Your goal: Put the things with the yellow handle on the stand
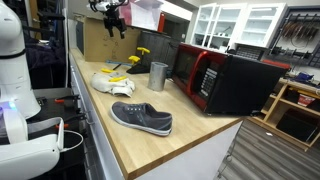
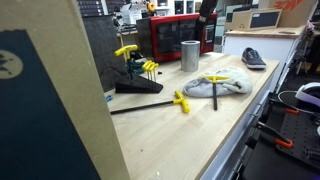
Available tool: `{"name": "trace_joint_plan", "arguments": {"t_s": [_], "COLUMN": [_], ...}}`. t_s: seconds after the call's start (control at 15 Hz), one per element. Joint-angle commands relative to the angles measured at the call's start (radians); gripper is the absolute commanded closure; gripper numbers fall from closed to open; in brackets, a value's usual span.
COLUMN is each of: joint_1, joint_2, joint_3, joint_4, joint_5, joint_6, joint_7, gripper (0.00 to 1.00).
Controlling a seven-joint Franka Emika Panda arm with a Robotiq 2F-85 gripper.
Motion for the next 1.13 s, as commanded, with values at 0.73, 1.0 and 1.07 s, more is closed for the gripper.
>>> {"name": "trace_joint_plan", "arguments": {"t_s": [0.73,1.0,1.07], "joint_1": [-0.024,-0.024,-0.024], "joint_2": [-0.073,-0.071,-0.071], "joint_3": [-0.037,-0.036,-0.036], "joint_4": [0.003,0.003,0.003], "joint_5": [0.059,0.059,0.059], "joint_6": [-0.052,-0.052,-0.052], "joint_7": [0.037,0.037,0.037], "gripper": [0.0,0.0,0.0]}}
